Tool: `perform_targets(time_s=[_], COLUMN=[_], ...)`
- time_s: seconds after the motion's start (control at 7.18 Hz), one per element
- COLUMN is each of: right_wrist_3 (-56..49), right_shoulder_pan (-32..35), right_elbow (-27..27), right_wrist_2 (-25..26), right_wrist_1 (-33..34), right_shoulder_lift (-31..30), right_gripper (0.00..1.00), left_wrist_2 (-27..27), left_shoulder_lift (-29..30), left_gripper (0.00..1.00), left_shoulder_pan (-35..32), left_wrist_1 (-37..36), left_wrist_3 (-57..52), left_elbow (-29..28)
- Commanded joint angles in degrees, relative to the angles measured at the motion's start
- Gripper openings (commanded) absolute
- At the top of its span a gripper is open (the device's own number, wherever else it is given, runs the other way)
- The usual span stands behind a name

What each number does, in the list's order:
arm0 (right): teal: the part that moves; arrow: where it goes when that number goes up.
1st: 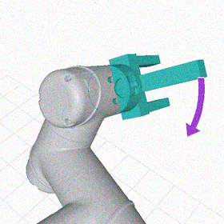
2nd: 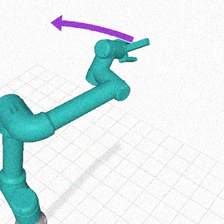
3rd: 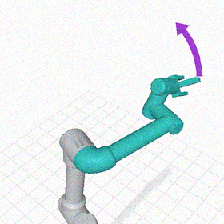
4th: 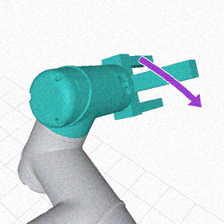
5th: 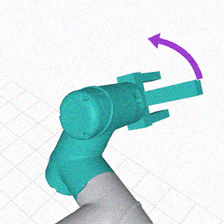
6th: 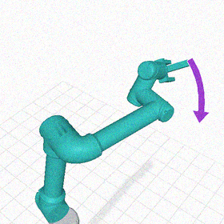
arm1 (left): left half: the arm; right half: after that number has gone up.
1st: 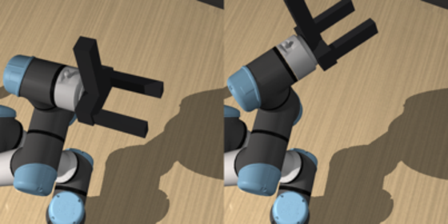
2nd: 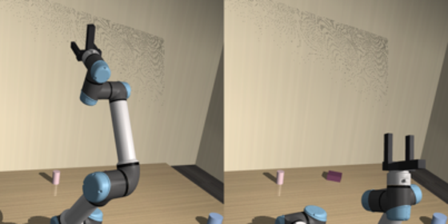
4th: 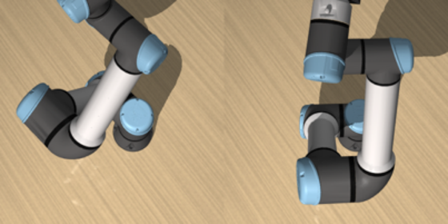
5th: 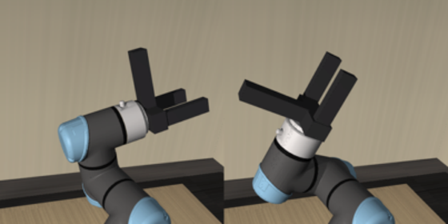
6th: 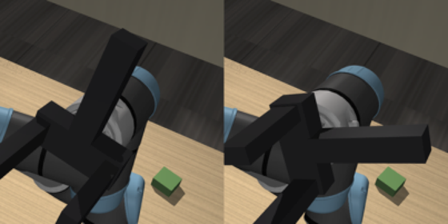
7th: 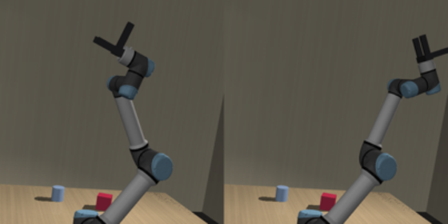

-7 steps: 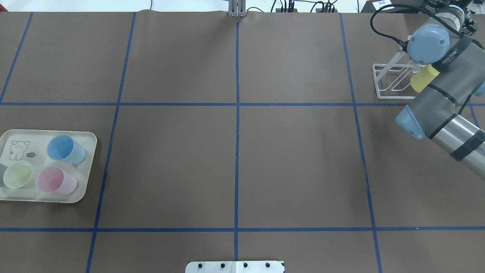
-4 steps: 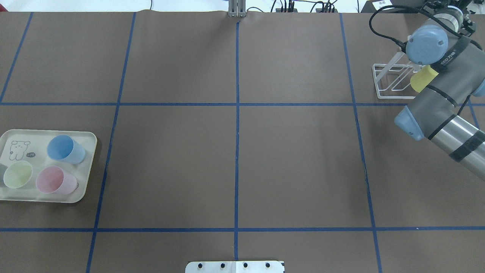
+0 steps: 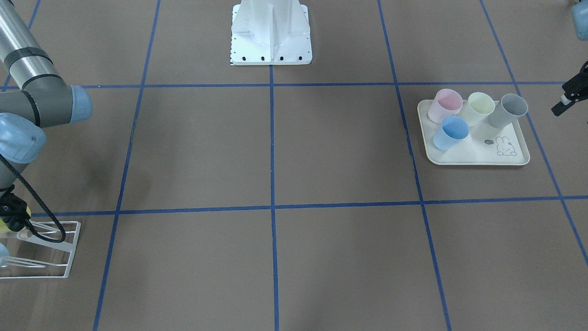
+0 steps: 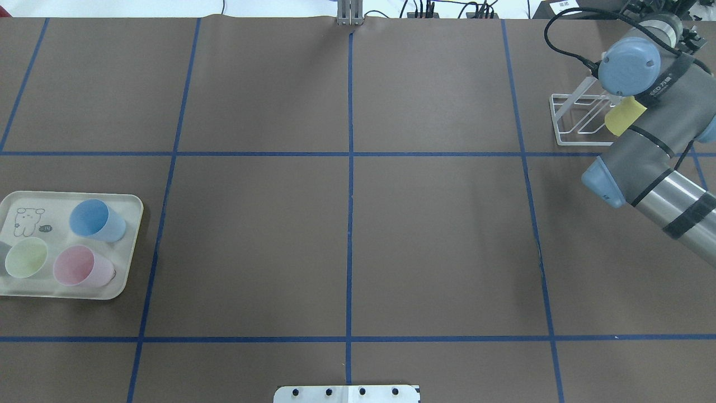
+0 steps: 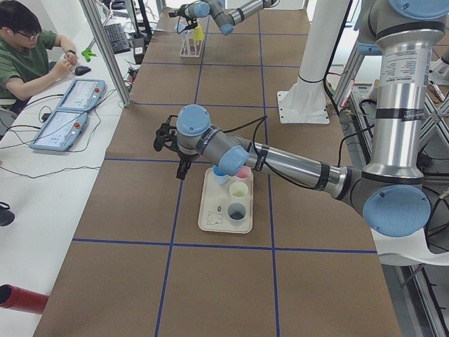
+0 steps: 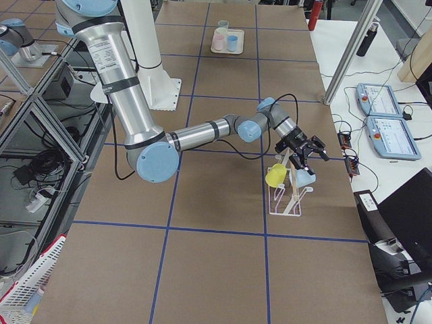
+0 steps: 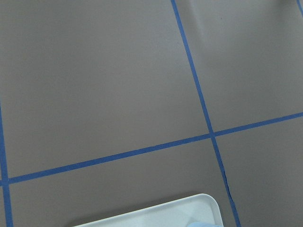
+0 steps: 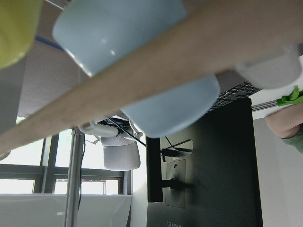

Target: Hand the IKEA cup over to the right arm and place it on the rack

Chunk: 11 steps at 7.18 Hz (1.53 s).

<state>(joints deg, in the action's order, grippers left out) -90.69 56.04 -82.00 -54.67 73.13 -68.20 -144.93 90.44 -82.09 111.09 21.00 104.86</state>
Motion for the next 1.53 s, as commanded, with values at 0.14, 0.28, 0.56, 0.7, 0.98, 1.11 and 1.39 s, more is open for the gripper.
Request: perform_targets(time_s=[0.14, 0.28, 0.56, 0.7, 0.98, 1.11, 1.39], right_wrist_3=[0.77, 1.13, 7.94, 12.25, 23.39, 28.67, 44.73], right_shoulder_pan=[-0.06, 0.03, 0.73, 1.87, 3.62, 4.51, 5.04], right_elbow=[-0.26, -0.96, -4.46, -6.31, -9.74, -12.71, -16.68], right_wrist_2=[0.0, -0.17, -4.53, -9.1, -18.23, -22.28, -31.16], right_wrist_1=[0.0, 0.0, 0.26, 0.44, 0.79, 0.96, 0.97], right_shoulder_lift=[0.44, 0.88, 1.14, 1.14, 0.53, 0.18, -0.96], right_gripper=[0.99, 0.99, 0.99, 0.99, 0.99, 0.99, 0.99], left_wrist_2=[0.0, 0.17, 0.61, 0.79, 3.77, 3.52, 2.99], left_shoulder_lift=[0.17, 0.17, -0.17, -0.35, -0.35, -0.35, -0.44], left_gripper=[1.0, 1.0, 1.0, 1.0, 1.0, 1.0, 1.0], left_shoulder_pan=[0.09, 0.09, 0.0, 0.0, 0.17, 0.18, 0.18], left_wrist_1=[0.0, 0.0, 0.17, 0.35, 0.44, 0.61, 0.97], left_wrist_3=[0.01, -0.08, -0.16, -0.34, -0.52, -0.43, -0.08], left_elbow=[-0.09, -0.18, -0.09, 0.08, 0.61, 0.7, 0.7])
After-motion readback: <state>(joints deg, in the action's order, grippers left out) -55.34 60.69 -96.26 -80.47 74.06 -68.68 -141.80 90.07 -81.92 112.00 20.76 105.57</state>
